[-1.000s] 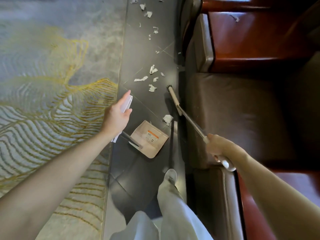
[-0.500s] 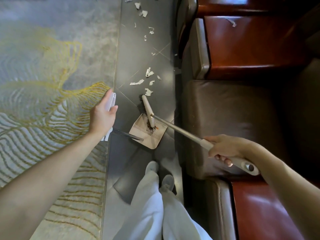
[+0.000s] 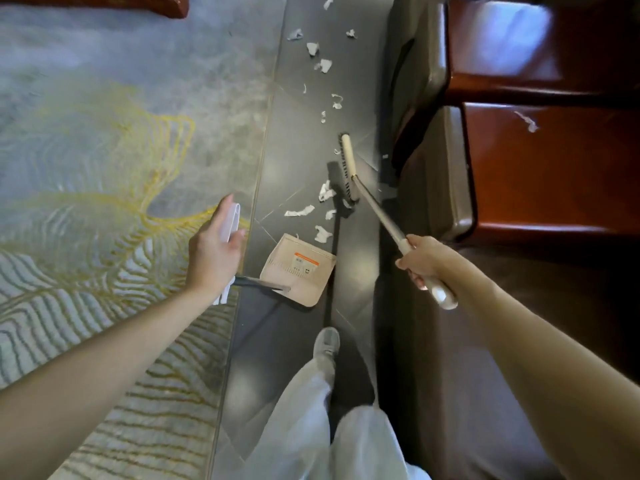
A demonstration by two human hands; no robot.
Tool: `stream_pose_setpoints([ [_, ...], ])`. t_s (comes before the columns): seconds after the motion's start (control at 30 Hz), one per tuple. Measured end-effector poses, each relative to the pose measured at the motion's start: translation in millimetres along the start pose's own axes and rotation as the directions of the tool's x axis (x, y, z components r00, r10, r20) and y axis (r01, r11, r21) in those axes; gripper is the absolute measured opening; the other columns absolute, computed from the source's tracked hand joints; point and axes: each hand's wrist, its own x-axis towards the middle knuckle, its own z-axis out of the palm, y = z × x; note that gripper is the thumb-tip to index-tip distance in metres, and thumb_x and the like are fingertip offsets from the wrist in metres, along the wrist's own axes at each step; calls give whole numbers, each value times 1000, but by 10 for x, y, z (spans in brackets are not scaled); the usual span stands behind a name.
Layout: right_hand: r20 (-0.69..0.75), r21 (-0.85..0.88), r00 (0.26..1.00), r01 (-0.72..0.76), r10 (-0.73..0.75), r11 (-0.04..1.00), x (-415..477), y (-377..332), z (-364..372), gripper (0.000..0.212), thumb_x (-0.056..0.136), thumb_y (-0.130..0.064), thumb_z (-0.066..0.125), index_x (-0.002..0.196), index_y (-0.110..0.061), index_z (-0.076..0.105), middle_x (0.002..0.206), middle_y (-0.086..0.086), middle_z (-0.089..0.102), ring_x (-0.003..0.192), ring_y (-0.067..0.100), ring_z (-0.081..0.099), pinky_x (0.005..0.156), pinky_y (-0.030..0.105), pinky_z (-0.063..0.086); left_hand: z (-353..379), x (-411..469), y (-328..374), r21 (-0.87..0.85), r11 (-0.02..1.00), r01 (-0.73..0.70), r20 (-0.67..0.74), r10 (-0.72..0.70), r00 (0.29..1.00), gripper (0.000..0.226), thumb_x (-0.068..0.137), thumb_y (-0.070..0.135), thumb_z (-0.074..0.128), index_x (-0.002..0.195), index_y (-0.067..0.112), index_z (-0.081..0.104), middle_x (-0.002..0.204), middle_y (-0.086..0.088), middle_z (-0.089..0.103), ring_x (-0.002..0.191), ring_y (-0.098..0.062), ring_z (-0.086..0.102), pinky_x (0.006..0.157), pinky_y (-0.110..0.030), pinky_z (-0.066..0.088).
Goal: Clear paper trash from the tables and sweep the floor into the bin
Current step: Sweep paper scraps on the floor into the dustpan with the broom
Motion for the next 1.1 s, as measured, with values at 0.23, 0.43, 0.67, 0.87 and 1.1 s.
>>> stream_pose_setpoints([
  [0.23, 32, -225, 999, 19, -12, 974, 871, -551, -253, 44, 94, -8, 50, 136, -8, 38, 78, 11, 57, 61, 23, 55, 53, 29, 45, 172, 846, 39, -1, 999, 51, -9, -51, 999, 58, 88, 5, 59, 141, 23, 46, 135, 1, 56, 118, -14, 52, 83, -4, 31],
  [0.43, 267, -237, 962, 12, 53, 971, 851, -594, -306, 63, 87, 1, 52, 144, -20, 33, 77, 13, 55, 52, 16, 48, 43, 25, 40, 256, 1258, 69, -22, 997, 73, 23, -72, 997, 57, 88, 8, 62, 141, 24, 46, 128, 17, 51, 110, 11, 42, 87, 3, 28],
  [0.67, 460, -244, 881, 4, 113, 970, 384, -580, -620, 68, 90, -5, 58, 147, -29, 28, 73, 9, 56, 44, 9, 49, 44, 23, 45, 316, 1471, 107, -35, 997, 68, -9, -69, 998, 56, 88, 8, 63, 140, 21, 48, 134, 3, 56, 114, 4, 47, 88, -3, 30],
  [0.87, 427, -174, 901, -9, 84, 985, 76, -672, -939, 67, 91, -7, 59, 147, -31, 29, 67, 6, 54, 40, 6, 48, 41, 21, 44, 296, 1374, 59, -17, 999, 35, -9, -35, 999, 55, 87, 7, 63, 139, 18, 48, 132, -1, 58, 120, -18, 53, 86, -4, 30],
  [1.1, 220, -162, 974, -15, 51, 987, 78, -558, -974, 65, 92, -11, 60, 147, -26, 29, 75, 6, 58, 45, 8, 50, 39, 18, 42, 394, 1378, 290, -78, 997, 1, 92, 6, 996, 55, 88, 6, 62, 138, 24, 49, 122, 15, 53, 111, 2, 48, 84, 5, 27],
])
